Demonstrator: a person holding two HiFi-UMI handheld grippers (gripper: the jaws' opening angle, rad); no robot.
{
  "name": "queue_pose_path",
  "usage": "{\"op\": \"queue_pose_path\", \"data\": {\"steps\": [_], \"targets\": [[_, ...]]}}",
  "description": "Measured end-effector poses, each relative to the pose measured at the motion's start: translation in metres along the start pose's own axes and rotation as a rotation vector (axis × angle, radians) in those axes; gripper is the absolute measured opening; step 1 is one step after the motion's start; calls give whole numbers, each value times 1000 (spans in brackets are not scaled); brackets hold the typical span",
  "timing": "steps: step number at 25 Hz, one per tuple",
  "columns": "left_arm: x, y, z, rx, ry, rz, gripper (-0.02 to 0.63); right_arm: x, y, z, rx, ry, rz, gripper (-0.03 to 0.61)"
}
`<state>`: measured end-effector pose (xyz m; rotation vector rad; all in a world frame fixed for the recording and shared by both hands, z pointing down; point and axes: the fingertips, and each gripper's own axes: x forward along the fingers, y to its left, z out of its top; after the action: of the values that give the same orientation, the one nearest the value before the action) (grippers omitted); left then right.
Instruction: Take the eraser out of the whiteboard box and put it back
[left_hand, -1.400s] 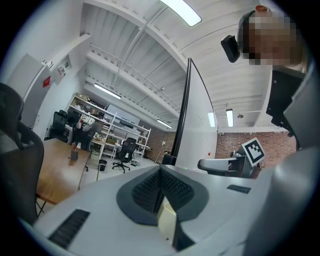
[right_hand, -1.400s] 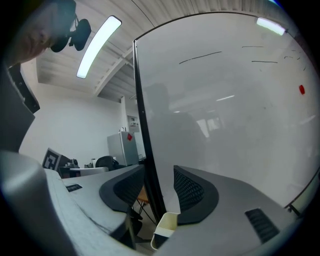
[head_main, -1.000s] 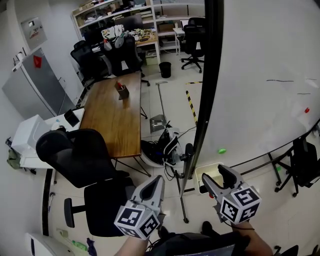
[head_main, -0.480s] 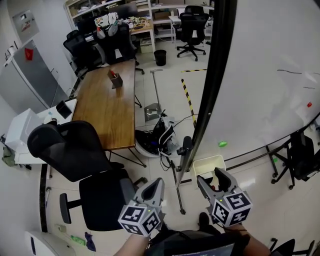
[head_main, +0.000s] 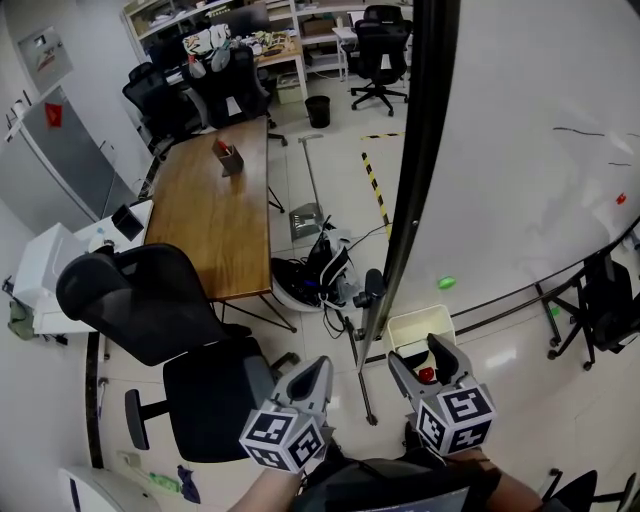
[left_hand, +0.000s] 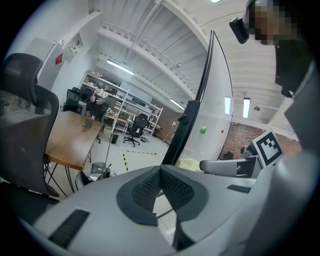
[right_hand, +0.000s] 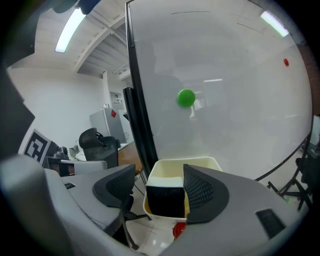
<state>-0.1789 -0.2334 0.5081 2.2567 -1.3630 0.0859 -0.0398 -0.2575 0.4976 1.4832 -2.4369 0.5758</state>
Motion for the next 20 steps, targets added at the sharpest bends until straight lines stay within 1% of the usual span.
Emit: {"op": "queue_pose_path", "data": {"steps": [5, 9, 13, 17, 20], "targets": [[-1, 1, -3, 7, 12, -6, 26, -4, -6, -2, 10, -29, -60, 327], [-3, -1, -4, 15, 17, -8, 26, -6, -5, -3, 22, -26, -61, 327], [-7, -6, -3, 22, 13, -18, 26, -5, -1, -15, 38, 1, -76, 327], [-11, -7, -3, 27, 13, -20, 26, 0, -10, -27, 102, 34, -91, 327], [-16, -5, -4, 26, 13, -14, 26, 3, -13, -29, 153, 34, -92, 319]]}}
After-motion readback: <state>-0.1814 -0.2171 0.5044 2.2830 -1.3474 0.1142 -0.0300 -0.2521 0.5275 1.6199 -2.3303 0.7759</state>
